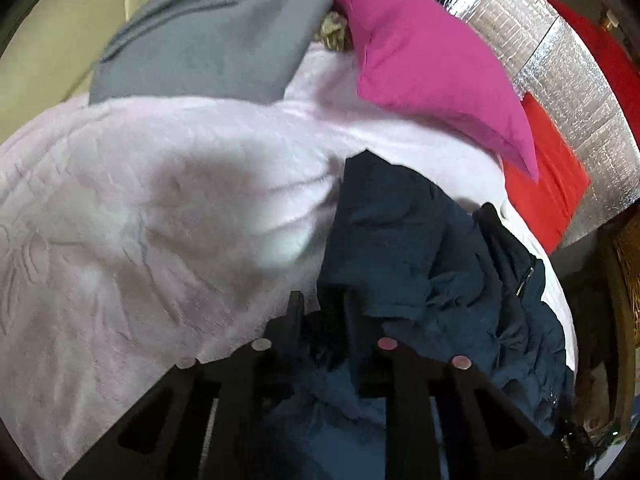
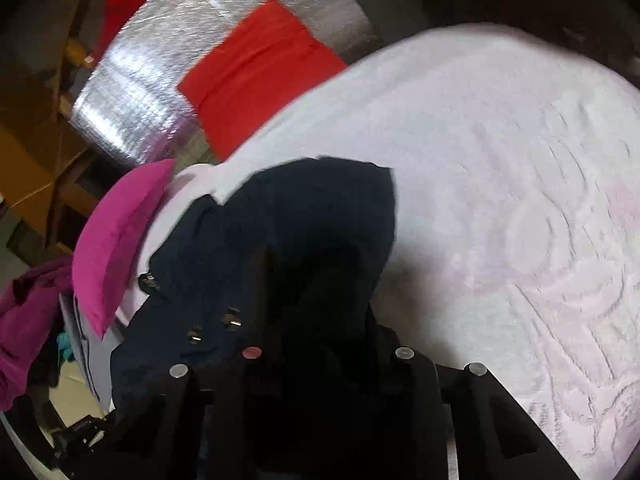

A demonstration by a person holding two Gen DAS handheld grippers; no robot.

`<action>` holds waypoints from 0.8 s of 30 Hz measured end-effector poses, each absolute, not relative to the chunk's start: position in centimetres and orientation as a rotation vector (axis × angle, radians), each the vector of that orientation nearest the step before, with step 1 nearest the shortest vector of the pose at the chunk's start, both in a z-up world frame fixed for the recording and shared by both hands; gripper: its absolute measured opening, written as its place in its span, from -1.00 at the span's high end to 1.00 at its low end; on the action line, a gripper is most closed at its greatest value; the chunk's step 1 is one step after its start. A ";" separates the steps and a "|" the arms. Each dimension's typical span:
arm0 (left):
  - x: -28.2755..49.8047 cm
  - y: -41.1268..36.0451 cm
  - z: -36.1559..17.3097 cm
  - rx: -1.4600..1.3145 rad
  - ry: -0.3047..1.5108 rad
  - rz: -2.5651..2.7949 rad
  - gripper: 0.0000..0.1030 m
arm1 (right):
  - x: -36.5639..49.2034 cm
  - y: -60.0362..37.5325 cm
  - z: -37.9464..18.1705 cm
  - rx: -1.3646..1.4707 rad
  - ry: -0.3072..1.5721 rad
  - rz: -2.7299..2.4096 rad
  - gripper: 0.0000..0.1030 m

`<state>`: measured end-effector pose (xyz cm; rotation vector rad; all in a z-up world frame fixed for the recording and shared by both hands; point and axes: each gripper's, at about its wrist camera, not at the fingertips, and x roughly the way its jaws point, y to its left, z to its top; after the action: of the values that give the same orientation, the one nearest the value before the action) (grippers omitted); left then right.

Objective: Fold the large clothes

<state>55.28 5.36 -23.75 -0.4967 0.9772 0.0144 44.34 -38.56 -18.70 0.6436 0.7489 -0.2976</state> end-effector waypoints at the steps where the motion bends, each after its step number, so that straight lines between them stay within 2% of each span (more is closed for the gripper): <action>1: 55.4 5.3 -24.0 -0.480 0.988 0.020 0.64 | 44.8 -38.0 -18.5 0.611 0.757 -0.302 0.41; 5: 56.1 4.0 -24.9 -0.384 1.049 0.033 0.63 | 45.3 -38.6 -20.7 0.631 0.837 -0.351 0.42; 8: 56.0 4.4 -24.5 -0.395 1.053 0.031 0.54 | 44.3 -39.0 -20.6 0.692 0.818 -0.333 0.36; 10: 55.8 5.1 -23.9 -0.428 1.050 0.031 0.53 | 43.6 -39.1 -19.9 0.696 0.820 -0.348 0.16; 11: 55.5 5.2 -23.0 -0.415 1.019 0.044 0.53 | 43.0 -39.1 -19.2 0.701 0.811 -0.349 -0.13; 13: 54.3 5.1 -20.6 -0.349 0.907 0.082 0.49 | 41.8 -39.0 -17.6 0.675 0.755 -0.382 -0.24; 14: 53.7 4.9 -19.5 -0.321 0.850 0.083 0.45 | 41.1 -38.8 -16.6 0.637 0.722 -0.401 -0.24; 16: 52.6 4.2 -17.8 -0.287 0.766 0.044 0.11 | 40.0 -38.0 -14.8 0.582 0.665 -0.393 -0.24; 18: 51.9 3.0 -17.0 -0.275 0.730 -0.020 -0.08 | 40.0 -36.6 -13.5 0.545 0.644 -0.338 -0.24; 20: 52.0 1.6 -17.0 -0.235 0.738 -0.069 -0.08 | 39.9 -34.7 -12.7 0.513 0.628 -0.275 -0.23; 24: 52.9 -2.0 -18.8 -0.077 0.823 -0.110 -0.18 | 42.5 -31.2 -13.7 0.519 0.695 -0.128 0.02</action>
<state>52.95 -1.96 -18.75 -0.0770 0.8226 -0.1098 42.46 -31.19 -13.74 0.5193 0.6952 -0.1278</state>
